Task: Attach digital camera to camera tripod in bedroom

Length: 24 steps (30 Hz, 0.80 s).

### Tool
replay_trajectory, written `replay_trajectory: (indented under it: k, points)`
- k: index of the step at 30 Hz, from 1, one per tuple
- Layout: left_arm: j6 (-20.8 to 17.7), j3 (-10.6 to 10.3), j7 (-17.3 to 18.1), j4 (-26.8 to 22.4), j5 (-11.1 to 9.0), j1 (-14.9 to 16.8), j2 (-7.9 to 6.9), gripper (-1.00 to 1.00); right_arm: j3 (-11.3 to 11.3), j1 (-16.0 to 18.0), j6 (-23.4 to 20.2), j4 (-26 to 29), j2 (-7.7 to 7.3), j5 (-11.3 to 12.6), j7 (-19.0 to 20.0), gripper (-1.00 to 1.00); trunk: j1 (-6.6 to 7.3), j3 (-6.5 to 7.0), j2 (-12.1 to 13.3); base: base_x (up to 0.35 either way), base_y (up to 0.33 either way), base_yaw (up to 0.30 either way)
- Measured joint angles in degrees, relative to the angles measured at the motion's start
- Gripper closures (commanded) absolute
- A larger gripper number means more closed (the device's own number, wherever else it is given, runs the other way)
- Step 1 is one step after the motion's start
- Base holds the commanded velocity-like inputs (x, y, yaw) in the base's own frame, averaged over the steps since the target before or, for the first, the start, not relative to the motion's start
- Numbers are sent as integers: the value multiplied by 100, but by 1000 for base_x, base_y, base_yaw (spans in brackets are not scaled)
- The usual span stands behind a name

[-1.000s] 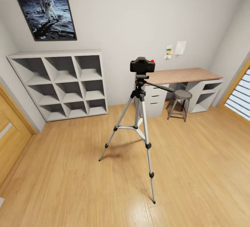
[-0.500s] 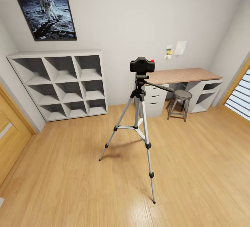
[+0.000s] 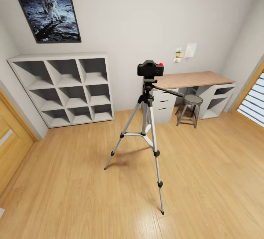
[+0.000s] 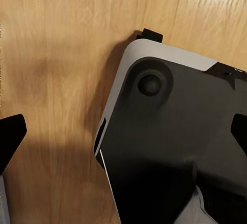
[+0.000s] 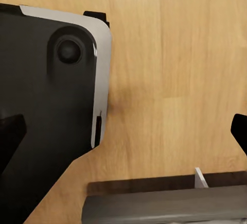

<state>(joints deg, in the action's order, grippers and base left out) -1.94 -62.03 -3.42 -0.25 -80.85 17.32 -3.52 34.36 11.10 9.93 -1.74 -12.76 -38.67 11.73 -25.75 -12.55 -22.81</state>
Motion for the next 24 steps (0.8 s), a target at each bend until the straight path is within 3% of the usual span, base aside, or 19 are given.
replay_trajectory:
  k: [8, 24]
  points:
    - [-2, -15, 1, -6, 22, 1, 4, -100, 6, -4, 13, -1, 50, 8, -244, -100, 0, 54, 0, 0, 0, 0]
    - [0, -11, 1, -7, 31, 3, 2, -100, 9, -10, -5, -1, 129, 9, -267, -100, 0, 197, 0, 0, 0, 0]
